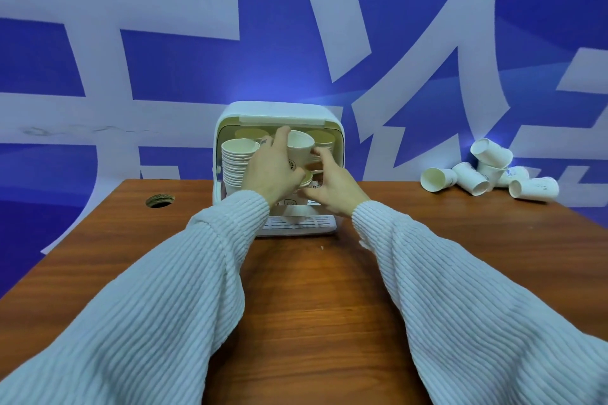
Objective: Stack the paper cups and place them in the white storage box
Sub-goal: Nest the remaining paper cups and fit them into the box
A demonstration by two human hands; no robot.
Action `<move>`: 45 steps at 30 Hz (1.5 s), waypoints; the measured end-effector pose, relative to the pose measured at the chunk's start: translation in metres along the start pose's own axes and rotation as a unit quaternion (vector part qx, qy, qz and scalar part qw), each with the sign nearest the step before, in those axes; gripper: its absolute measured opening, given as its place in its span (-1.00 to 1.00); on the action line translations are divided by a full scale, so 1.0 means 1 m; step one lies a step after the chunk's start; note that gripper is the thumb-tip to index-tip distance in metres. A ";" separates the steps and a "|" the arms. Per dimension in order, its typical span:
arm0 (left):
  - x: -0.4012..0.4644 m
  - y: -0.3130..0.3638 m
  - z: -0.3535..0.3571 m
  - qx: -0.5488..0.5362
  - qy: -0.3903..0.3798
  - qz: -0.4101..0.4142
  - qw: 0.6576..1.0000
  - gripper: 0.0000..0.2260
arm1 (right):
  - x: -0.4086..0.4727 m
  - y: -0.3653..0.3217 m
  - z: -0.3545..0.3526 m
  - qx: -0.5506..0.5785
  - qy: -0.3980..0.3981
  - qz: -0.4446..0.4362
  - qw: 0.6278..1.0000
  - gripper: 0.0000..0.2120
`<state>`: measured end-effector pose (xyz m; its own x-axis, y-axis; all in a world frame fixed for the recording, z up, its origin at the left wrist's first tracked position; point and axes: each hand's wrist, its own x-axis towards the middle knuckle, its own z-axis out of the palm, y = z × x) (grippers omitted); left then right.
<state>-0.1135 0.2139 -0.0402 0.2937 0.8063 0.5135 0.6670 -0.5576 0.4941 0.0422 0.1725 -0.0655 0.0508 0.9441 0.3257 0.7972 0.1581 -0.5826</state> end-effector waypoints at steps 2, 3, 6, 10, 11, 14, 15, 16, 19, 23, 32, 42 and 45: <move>0.004 0.002 -0.001 0.012 -0.013 -0.001 1.000 -0.32 | 0.003 0.000 0.003 0.004 0.008 0.005 1.000 -0.04; 0.005 0.002 -0.001 0.012 -0.017 -0.002 1.000 -0.34 | 0.004 0.001 0.004 0.009 0.014 0.009 1.000 0.01; 0.004 -0.001 0.004 0.005 -0.039 -0.017 0.999 -0.40 | 0.004 0.005 0.006 0.045 0.021 0.015 0.999 0.08; 0.004 -0.010 0.015 0.028 -0.119 -0.043 0.992 -0.42 | 0.005 0.008 0.007 0.049 0.012 -0.002 0.999 0.00; 0.002 -0.013 0.019 0.043 -0.147 -0.041 0.987 -0.39 | 0.006 0.010 0.008 0.019 -0.001 -0.011 1.000 -0.08; -0.003 -0.019 0.031 0.060 -0.181 -0.041 0.981 -0.28 | 0.005 0.014 0.012 -0.047 -0.047 -0.015 0.998 -0.32; -0.002 -0.021 0.032 0.065 -0.184 -0.039 0.980 -0.28 | 0.003 0.013 0.014 -0.053 -0.049 -0.017 0.997 -0.35; -0.001 -0.023 0.033 0.068 -0.189 -0.037 0.979 -0.28 | 0.001 0.011 0.013 -0.055 -0.048 -0.023 0.997 -0.35; -0.004 -0.019 0.032 0.062 -0.163 -0.028 0.984 -0.32 | -0.004 0.009 0.009 -0.032 -0.022 -0.036 0.999 -0.33; -0.022 0.005 0.043 -0.015 0.059 0.094 0.994 -0.50 | -0.015 0.020 -0.008 -0.017 0.076 -0.043 0.996 -0.46; -0.037 0.113 0.138 -0.178 0.007 0.144 0.974 -0.63 | -0.063 0.120 -0.074 -0.001 0.247 0.082 0.966 -0.59; 0.012 0.177 0.268 -0.225 -0.198 -0.001 0.954 -0.45 | -0.089 0.270 -0.153 -0.077 0.334 0.261 0.902 -0.65; 0.036 0.190 0.306 -0.245 -0.193 -0.034 0.949 -0.28 | -0.069 0.303 -0.169 -0.126 0.314 0.282 0.898 -0.60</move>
<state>0.2335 0.1973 -0.1425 0.5542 0.8027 0.2204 0.3223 -0.4511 0.8322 0.3823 0.1059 -0.1386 0.7555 0.4911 0.4336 0.6447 -0.4396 -0.6254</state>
